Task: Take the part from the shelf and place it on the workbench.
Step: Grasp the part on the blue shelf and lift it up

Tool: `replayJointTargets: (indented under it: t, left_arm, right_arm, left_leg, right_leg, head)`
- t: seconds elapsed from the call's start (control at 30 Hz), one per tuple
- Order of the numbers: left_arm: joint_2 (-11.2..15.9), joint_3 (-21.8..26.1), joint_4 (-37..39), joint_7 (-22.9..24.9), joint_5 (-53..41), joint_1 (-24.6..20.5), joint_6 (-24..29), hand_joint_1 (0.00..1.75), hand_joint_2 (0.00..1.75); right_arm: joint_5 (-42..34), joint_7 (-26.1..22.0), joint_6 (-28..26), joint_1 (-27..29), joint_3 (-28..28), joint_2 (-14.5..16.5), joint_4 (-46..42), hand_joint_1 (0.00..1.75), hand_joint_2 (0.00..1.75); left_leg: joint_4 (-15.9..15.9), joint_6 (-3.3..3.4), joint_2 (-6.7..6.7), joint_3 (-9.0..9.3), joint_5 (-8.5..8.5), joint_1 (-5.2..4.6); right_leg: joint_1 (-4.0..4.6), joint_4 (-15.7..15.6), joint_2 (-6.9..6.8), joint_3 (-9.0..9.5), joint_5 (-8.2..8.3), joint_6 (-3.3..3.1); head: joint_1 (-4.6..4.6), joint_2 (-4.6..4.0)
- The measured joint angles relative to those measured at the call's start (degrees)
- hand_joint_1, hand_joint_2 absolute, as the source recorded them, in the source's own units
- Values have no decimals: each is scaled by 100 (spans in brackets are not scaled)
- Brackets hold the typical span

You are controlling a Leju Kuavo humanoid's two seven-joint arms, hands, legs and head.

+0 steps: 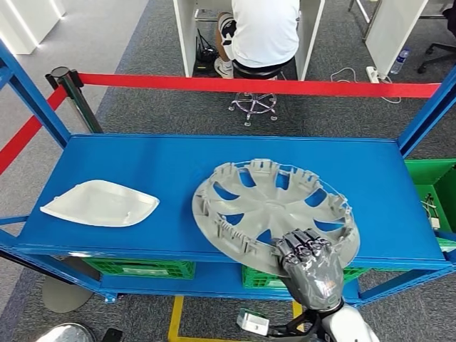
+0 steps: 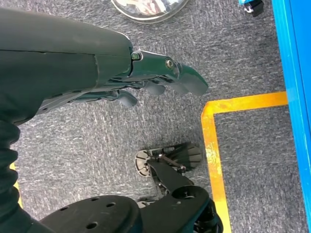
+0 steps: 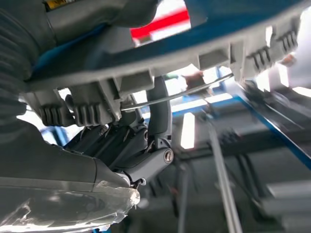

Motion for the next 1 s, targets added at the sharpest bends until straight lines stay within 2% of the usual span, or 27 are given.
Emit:
replayJointTargets:
  t: [0.2,0.4,0.43,0.53,0.57,0.73,1.0]
  left_arm:
    - [-3,8,0,-53,0,6,1,0,175]
    - [-7,48,0,-68,1,8,2,0,175]
    - [-7,55,0,-69,1,9,2,0,131]
    - [-11,86,0,-81,0,11,2,0,131]
    - [-13,95,0,-96,0,12,1,0,175]
    - [-20,108,0,-276,-18,20,21,0,175]
    - [-31,122,0,-303,-88,19,178,0,175]
  right_arm:
    - [0,-206,2,62,-212,389,-496,175,175]
    - [0,-204,5,64,-261,556,-772,175,175]
    - [1,-201,5,65,-268,570,-803,175,175]
    - [2,-194,5,68,-282,605,-923,175,175]
    - [3,-200,5,69,-285,618,-983,175,175]
    - [4,-270,5,64,-291,688,-1333,175,175]
    - [4,-327,7,68,-296,731,-1633,175,175]
  left_leg:
    - [0,0,1,0,-1,0]
    - [0,0,1,-1,-4,-1]
    - [0,0,1,-1,-4,-1]
    - [0,0,0,-3,-2,-2]
    - [0,0,0,-4,-1,-2]
    - [1,0,0,-4,1,-1]
    - [1,0,1,-4,1,-1]
  right_leg:
    - [0,0,0,-25,-2,-1]
    - [-1,-2,-1,-56,-5,0]
    - [-1,-2,-1,-55,-4,0]
    - [-1,-2,-1,-33,-2,1]
    - [-1,-2,-1,-19,0,2]
    - [-1,-2,-1,-2,2,3]
    - [0,-2,-1,-20,0,1]
  head:
    - [2,0]
    - [2,0]
    - [2,0]
    - [2,0]
    - [2,0]
    - [0,0]
    - [1,0]
